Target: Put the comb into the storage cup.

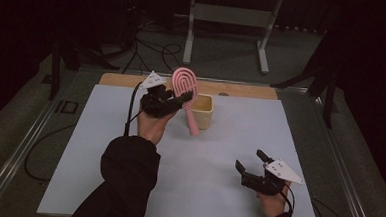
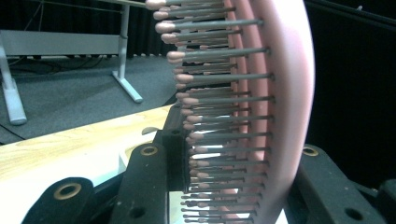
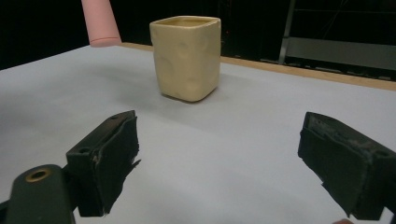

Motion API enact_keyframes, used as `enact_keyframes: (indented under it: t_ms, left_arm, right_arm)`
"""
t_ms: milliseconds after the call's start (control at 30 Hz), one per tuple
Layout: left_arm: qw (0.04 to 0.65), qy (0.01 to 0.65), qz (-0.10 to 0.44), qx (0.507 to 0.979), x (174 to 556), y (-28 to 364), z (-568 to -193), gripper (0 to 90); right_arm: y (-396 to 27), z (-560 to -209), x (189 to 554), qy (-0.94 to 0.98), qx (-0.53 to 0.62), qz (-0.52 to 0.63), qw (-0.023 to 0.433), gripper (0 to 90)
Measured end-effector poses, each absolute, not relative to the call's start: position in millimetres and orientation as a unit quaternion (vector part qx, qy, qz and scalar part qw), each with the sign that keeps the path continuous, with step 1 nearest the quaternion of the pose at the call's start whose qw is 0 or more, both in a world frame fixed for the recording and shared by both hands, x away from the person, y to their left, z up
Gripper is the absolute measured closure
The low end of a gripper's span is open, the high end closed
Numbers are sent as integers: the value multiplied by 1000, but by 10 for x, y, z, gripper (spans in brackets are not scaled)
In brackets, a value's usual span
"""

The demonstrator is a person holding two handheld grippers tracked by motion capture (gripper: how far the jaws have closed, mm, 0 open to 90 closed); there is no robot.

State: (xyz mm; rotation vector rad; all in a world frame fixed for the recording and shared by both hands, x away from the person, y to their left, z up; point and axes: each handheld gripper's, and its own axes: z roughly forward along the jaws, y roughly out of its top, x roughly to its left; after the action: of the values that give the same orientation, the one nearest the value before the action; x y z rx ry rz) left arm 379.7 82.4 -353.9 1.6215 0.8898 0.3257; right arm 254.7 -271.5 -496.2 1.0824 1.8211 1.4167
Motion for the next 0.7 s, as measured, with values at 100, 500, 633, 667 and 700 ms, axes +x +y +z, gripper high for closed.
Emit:
enact_keyframes:
  t_ms: [100, 500, 633, 667, 700]
  left_arm:
    - [591, 380, 142, 697, 3806, 812, -3515, 645]
    - [588, 375, 150, 701, 3845, 768, -3435, 645]
    - [588, 375, 153, 700, 3868, 766, -3408, 645]
    - [588, 375, 154, 700, 3872, 765, -3406, 645]
    - [587, 375, 154, 700, 3876, 766, -3405, 645]
  right_arm:
    - [-2717, -4962, 2547, 683, 406, 532, 292, 120]
    - [-2712, -4960, 2545, 683, 405, 532, 292, 120]
    - [-2711, -4960, 2546, 683, 405, 533, 293, 121]
    - [-2710, -4960, 2545, 683, 405, 534, 292, 121]
    - [-2710, -4960, 2546, 683, 405, 533, 292, 121]
